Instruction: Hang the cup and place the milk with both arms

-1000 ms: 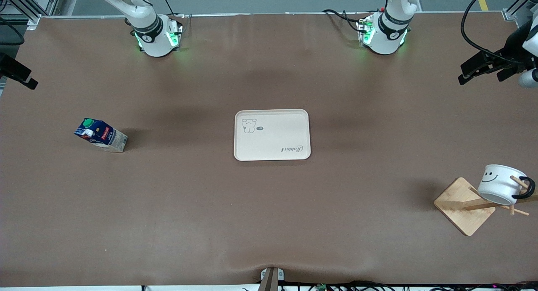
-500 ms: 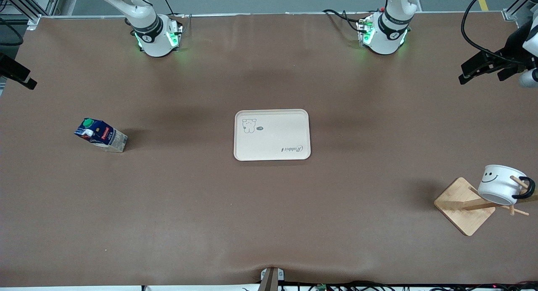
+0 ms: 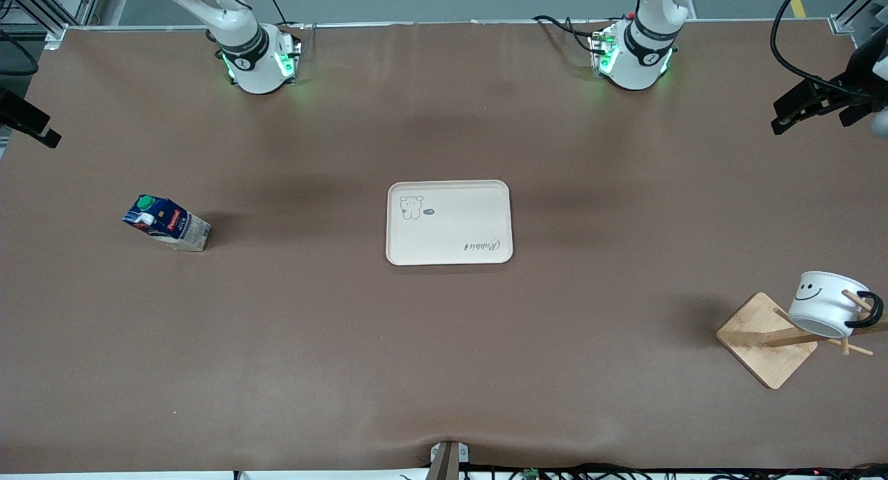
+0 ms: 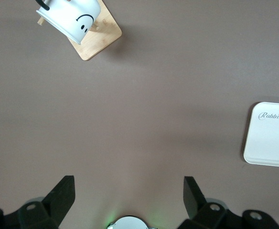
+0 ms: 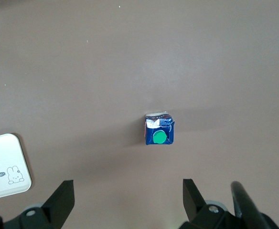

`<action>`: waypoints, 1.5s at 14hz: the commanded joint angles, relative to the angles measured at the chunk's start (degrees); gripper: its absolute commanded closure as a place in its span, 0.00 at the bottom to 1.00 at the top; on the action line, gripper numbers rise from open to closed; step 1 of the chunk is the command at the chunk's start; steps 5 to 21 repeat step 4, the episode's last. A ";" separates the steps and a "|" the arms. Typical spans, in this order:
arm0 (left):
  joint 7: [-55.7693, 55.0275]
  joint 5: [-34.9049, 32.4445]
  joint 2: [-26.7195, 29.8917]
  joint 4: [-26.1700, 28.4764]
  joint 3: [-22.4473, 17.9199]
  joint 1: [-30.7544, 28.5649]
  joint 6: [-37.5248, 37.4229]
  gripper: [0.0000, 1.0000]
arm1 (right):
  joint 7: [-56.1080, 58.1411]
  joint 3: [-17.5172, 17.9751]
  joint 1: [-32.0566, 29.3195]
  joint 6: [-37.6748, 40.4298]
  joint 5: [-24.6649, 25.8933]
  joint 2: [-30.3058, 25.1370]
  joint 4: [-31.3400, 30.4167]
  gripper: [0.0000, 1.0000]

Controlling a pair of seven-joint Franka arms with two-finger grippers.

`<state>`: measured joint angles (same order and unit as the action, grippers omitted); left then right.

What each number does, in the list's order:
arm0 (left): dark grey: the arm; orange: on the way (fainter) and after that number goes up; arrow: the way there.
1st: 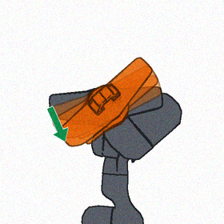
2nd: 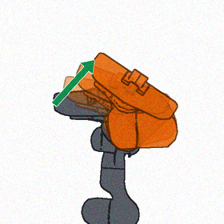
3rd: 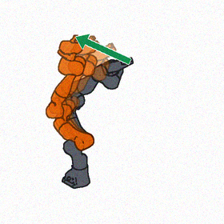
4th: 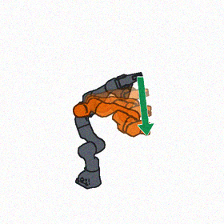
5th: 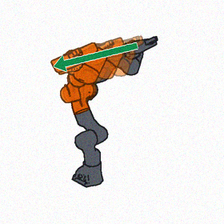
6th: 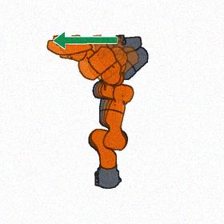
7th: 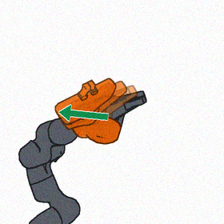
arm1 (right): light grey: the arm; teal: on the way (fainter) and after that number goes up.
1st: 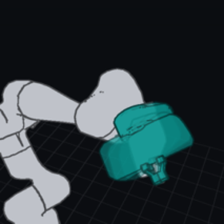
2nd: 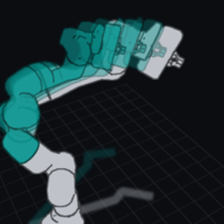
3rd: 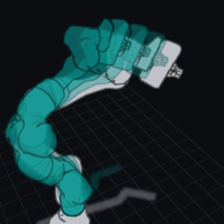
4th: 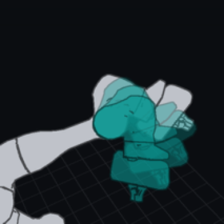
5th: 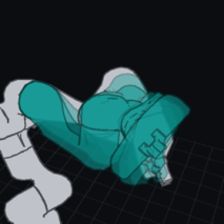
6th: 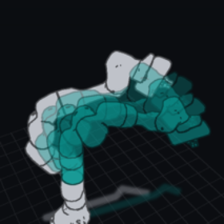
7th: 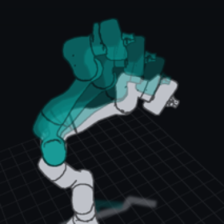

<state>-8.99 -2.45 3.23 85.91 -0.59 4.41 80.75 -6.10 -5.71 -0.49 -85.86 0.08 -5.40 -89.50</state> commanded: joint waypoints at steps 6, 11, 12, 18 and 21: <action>0.82 -0.27 0.55 -1.89 -0.03 -0.46 -1.91 0.00 | -0.67 0.35 -0.56 0.52 0.54 0.22 0.55 0.00; 0.82 -0.27 0.55 -1.89 -0.03 -0.46 -1.91 0.00 | -0.67 0.35 -0.56 0.52 0.54 0.22 0.55 0.00; 0.82 -0.27 0.55 -1.89 -0.03 -0.46 -1.91 0.00 | -0.67 0.35 -0.56 0.52 0.54 0.22 0.55 0.00; 0.82 -0.27 0.55 -1.89 -0.03 -0.46 -1.91 0.00 | -0.67 0.35 -0.56 0.52 0.54 0.22 0.55 0.00; 0.82 -0.27 0.55 -1.89 -0.03 -0.46 -1.91 0.00 | -0.67 0.35 -0.56 0.52 0.54 0.22 0.55 0.00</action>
